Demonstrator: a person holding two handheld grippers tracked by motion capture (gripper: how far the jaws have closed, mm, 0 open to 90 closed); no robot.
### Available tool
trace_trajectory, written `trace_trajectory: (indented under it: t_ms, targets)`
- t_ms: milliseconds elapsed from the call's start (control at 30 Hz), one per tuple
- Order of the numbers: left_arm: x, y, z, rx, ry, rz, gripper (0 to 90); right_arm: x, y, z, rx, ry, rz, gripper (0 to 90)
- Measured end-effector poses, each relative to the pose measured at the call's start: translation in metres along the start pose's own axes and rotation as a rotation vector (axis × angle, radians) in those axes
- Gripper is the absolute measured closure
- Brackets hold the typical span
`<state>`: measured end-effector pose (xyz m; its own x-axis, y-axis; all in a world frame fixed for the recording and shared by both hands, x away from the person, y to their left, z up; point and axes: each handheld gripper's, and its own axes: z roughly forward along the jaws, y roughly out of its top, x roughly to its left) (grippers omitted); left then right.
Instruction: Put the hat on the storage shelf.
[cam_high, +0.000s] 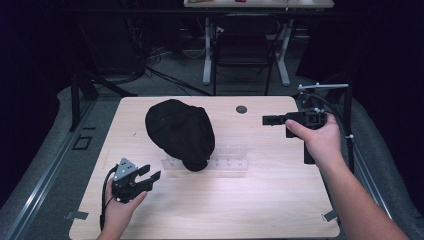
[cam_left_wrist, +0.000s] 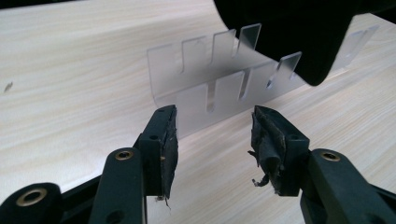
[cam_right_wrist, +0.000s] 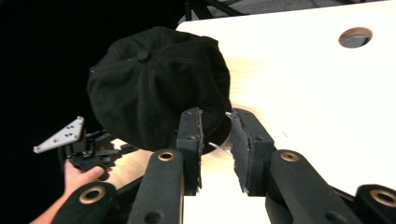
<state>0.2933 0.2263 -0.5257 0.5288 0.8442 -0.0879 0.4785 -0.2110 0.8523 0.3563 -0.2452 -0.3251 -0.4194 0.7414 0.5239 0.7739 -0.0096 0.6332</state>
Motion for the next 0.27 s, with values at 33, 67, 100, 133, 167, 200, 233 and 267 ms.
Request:
trace_trajectory:
  t_ms: [33,67,100,133,167,200,233,267]
  targets:
    - [0.0010,-0.0011,0.0003,0.004,0.001,-0.001,50.3,-0.0001,-0.0017,0.0006,-0.006,0.000,-0.006,73.2]
    - [0.0018,-0.0022,0.0007,0.004,0.000,-0.008,50.0,-0.0011,-0.0033,0.0011,-0.007,0.005,-0.003,73.0]
    - [0.0026,-0.0025,0.0008,0.002,-0.002,-0.009,49.9,-0.0033,-0.0056,0.0025,-0.008,0.012,-0.002,73.0]
    - [0.0033,-0.0029,0.0010,0.001,-0.008,-0.012,49.7,-0.0040,-0.0066,0.0032,-0.003,0.007,0.001,73.0]
    - [0.0034,-0.0029,0.0011,-0.002,-0.012,-0.011,49.3,-0.0054,-0.0082,0.0037,-0.001,-0.016,-0.015,73.0]
    - [0.0033,-0.0030,0.0013,-0.007,-0.010,-0.007,48.6,-0.0056,-0.0096,0.0040,-0.002,-0.043,-0.037,72.8]
    - [0.0031,-0.0030,0.0013,-0.009,-0.008,0.001,48.2,-0.0054,-0.0105,0.0041,-0.004,-0.057,-0.048,72.3]
    - [0.0028,-0.0031,0.0017,-0.012,-0.006,0.004,47.5,-0.0051,-0.0117,0.0040,-0.004,-0.068,-0.060,71.3]
